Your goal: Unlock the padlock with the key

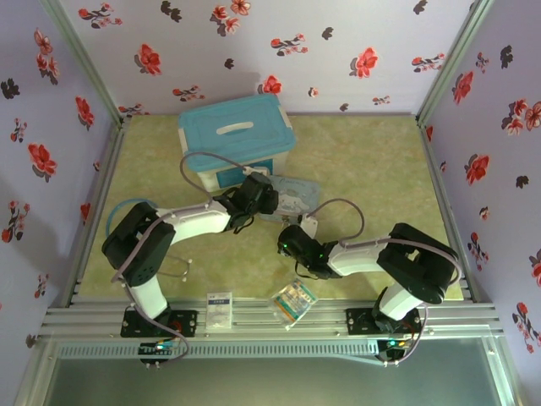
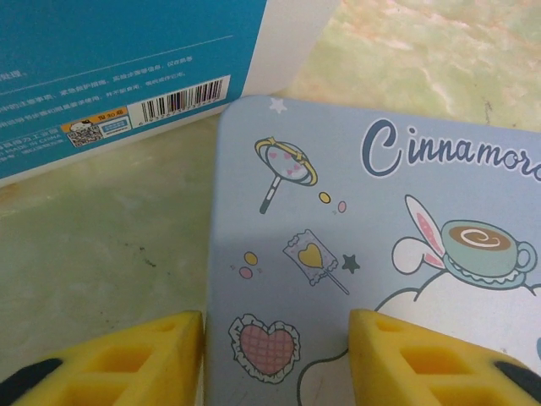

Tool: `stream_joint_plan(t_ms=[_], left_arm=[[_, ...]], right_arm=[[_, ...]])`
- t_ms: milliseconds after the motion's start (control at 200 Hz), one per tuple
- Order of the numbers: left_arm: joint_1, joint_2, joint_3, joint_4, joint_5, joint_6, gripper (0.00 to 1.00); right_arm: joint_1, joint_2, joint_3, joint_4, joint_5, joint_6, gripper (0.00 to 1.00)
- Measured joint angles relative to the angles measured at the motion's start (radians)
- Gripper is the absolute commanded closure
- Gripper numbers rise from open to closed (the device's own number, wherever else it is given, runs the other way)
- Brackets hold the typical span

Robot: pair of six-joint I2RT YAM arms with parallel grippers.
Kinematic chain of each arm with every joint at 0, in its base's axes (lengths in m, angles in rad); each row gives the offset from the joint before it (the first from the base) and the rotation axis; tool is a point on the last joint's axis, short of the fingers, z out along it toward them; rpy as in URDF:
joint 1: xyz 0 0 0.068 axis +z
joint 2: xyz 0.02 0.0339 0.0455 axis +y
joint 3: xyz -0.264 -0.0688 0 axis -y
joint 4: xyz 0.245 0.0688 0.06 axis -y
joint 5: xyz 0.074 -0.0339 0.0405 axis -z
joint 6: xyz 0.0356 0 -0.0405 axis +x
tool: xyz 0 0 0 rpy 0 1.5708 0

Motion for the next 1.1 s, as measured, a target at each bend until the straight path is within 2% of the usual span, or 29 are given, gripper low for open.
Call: stream_joint_plan(t_ms=[175, 460, 555, 765, 870, 1015, 1100], left_arm=[[-0.011, -0.024, -0.045, 0.038, -0.005, -0.022, 0.55], [-0.016, -0.037, -0.090, 0.101, -0.004, -0.051, 0.60], [-0.017, -0.038, -0.106, 0.132, -0.002, -0.058, 0.68], [-0.019, -0.040, -0.128, 0.179, 0.002, -0.067, 0.68], [-0.019, -0.040, -0.129, 0.181, 0.002, -0.067, 0.68], [-0.019, -0.040, -0.130, 0.182, 0.002, -0.067, 0.68], [-0.019, -0.040, -0.130, 0.182, 0.002, -0.067, 0.68]], right_arm=[[-0.001, 0.000, -0.001, -0.004, 0.032, 0.027, 0.85], [-0.003, 0.007, -0.048, 0.098, 0.048, 0.057, 0.98], [-0.007, -0.001, -0.129, 0.250, 0.052, 0.073, 1.00], [-0.021, 0.065, -0.237, 0.573, 0.044, 0.087, 1.00], [-0.027, 0.150, -0.245, 0.733, 0.049, 0.105, 1.00], [-0.032, 0.311, -0.280, 1.047, 0.063, 0.153, 1.00], [-0.034, 0.347, -0.282, 1.123, 0.063, 0.169, 1.00]])
